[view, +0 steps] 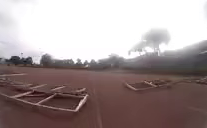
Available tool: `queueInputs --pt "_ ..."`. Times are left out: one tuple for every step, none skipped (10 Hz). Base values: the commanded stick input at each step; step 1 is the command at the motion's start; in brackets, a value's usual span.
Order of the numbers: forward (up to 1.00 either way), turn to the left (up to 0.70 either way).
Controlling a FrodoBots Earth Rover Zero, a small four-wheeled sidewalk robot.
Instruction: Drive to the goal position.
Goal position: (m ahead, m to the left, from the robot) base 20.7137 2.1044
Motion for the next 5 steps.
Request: queueInputs --pt "0.70 0.00" --pt "0.70 0.00" --pt "0.70 0.00" --pt "0.70 0.00" --pt "0.70 0.00"
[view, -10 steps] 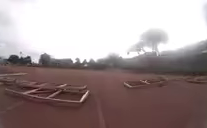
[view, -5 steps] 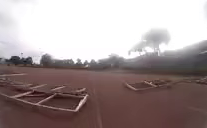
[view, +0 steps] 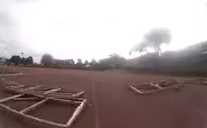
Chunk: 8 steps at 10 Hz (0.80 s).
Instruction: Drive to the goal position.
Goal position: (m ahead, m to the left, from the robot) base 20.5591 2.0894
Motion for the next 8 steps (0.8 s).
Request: queueInputs --pt "0.70 0.00" --pt "0.70 0.00" --pt "0.70 0.00" --pt "0.70 0.00" --pt "0.70 0.00" --pt "0.70 0.00" --pt "0.70 0.00" --pt "0.70 0.00"
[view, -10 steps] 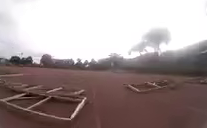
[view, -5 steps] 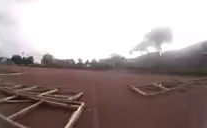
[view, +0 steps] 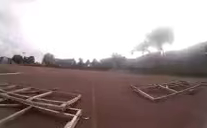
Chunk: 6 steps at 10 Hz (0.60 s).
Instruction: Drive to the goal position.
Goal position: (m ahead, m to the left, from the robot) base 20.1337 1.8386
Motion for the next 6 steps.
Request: queueInputs --pt "0.70 0.00" --pt "0.70 0.00" --pt "0.70 0.00" --pt "0.70 0.00" --pt "0.70 0.00" --pt "0.70 0.00"
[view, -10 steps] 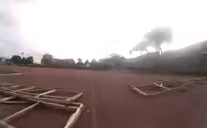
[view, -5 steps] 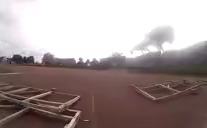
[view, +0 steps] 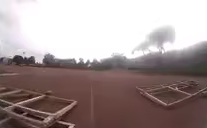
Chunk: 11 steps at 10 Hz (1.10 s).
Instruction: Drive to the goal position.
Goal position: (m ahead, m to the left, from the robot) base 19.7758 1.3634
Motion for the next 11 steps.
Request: queueInputs --pt "0.70 0.00" --pt "0.70 0.00" --pt "0.70 0.00" --pt "0.70 0.00" --pt "0.70 0.00" --pt "0.70 0.00" --pt "0.70 0.00" --pt "0.70 0.00" --pt "0.70 0.00" --pt "0.70 0.00" --pt "0.70 0.00"
